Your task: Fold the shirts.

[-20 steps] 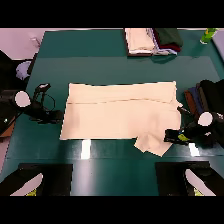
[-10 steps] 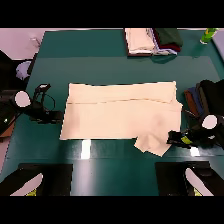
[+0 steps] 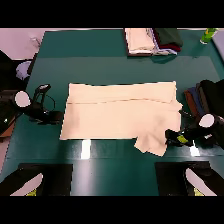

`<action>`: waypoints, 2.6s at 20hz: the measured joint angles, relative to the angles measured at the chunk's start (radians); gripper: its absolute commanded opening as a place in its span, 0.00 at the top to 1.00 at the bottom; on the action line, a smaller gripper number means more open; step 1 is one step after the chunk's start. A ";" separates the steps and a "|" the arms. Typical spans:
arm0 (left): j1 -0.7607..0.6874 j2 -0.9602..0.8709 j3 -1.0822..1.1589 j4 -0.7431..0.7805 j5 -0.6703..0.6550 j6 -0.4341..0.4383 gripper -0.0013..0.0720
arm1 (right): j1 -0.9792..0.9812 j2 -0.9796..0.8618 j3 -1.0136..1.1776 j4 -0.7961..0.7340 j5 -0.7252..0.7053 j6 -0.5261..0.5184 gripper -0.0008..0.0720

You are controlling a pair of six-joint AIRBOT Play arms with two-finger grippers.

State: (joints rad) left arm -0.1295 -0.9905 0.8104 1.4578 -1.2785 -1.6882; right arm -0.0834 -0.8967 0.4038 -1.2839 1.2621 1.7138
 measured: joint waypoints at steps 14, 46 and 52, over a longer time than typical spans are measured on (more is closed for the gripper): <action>0.000 0.000 -0.237 -0.119 0.117 0.008 0.32 | 0.125 -0.024 -0.005 0.045 -0.025 -0.006 0.96; 0.000 -0.029 0.131 -0.051 0.072 0.096 0.94 | 0.127 -0.152 0.670 -0.264 0.117 -0.074 0.97; 0.000 -0.316 0.317 -0.048 0.191 0.120 0.94 | 0.127 -0.476 0.921 -0.262 0.054 -0.085 0.96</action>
State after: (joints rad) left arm -0.1295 -1.3067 1.1278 1.4101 -1.0874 -1.5681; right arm 0.0433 -1.3731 1.3251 -1.5463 1.3159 1.6283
